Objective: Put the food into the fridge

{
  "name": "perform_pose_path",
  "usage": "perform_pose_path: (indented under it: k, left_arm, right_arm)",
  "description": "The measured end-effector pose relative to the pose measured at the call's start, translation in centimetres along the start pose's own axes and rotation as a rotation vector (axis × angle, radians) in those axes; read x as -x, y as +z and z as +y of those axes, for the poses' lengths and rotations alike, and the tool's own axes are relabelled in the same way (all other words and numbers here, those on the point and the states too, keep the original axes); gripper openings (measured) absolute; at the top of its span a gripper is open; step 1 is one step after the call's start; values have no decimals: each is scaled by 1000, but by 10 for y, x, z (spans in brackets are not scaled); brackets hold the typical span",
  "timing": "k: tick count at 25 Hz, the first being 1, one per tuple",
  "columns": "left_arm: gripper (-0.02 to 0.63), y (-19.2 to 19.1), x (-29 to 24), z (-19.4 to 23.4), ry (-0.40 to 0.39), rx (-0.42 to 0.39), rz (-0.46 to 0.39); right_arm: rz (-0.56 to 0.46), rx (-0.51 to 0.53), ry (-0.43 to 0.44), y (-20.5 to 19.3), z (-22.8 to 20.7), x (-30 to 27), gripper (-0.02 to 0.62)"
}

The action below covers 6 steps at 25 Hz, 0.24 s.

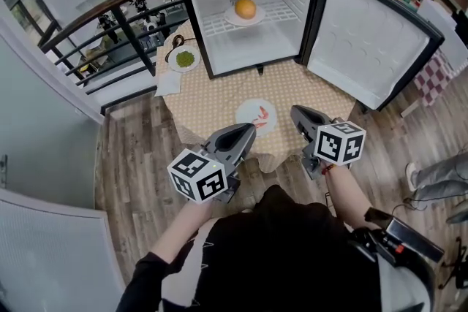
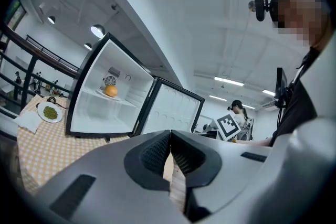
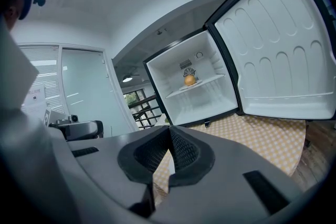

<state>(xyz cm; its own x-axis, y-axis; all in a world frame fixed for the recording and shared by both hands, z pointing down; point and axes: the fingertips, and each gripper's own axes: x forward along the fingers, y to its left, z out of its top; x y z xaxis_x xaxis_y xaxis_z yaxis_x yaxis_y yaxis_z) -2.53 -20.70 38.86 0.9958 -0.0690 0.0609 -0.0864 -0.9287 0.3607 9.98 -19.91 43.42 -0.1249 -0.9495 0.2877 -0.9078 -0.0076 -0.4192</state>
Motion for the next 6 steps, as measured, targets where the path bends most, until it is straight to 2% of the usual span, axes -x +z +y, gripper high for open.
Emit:
perform_pose_path:
  k: [6]
  left_arm:
    - [15, -7, -4, -3, 14, 1, 0]
  right_arm:
    - [6, -2, 2, -6, -8, 3, 15]
